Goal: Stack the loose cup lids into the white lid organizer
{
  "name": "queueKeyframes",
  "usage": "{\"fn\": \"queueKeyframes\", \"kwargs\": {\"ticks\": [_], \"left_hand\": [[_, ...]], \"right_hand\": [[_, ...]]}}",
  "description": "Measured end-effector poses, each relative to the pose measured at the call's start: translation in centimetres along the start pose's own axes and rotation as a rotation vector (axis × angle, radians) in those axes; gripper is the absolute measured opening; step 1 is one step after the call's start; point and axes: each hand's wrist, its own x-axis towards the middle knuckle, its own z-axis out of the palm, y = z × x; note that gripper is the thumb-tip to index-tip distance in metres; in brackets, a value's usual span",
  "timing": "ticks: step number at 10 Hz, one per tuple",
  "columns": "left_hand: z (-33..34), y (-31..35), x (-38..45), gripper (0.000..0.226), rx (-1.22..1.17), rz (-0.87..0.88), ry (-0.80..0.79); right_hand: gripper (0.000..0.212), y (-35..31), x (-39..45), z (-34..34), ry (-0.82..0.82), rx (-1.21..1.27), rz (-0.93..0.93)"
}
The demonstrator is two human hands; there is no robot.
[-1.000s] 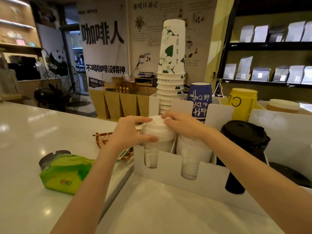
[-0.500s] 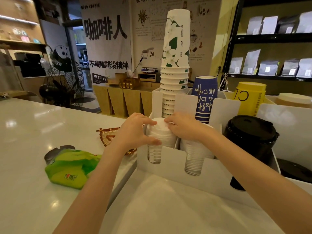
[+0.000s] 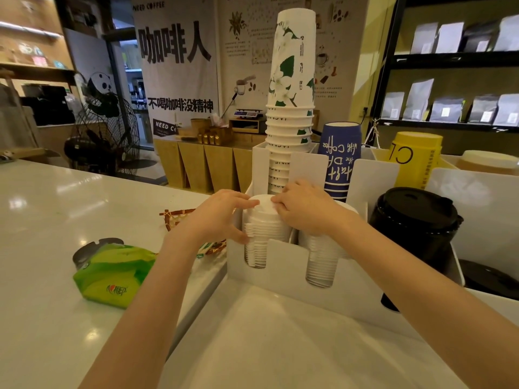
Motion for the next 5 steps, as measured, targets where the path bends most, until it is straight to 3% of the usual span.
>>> {"fn": "queueKeyframes", "kwargs": {"ticks": [3, 4, 5], "left_hand": [[-0.2, 0.4, -0.7, 0.078, -0.126, -0.017, -0.067], [0.2, 1.1, -0.8, 0.078, -0.172, -0.033, -0.103], [-0.6, 2.1, -0.3, 0.081, -0.172, -0.080, -0.141]], "right_hand": [[0.031, 0.3, -1.5, -0.5, 0.187, 0.119, -0.013], [0.032, 0.5, -4.8, -3.6, 0.285, 0.424, -0.014], [0.040, 1.2, -10.7, -8.2, 0.485, 0.686, -0.108]]}}
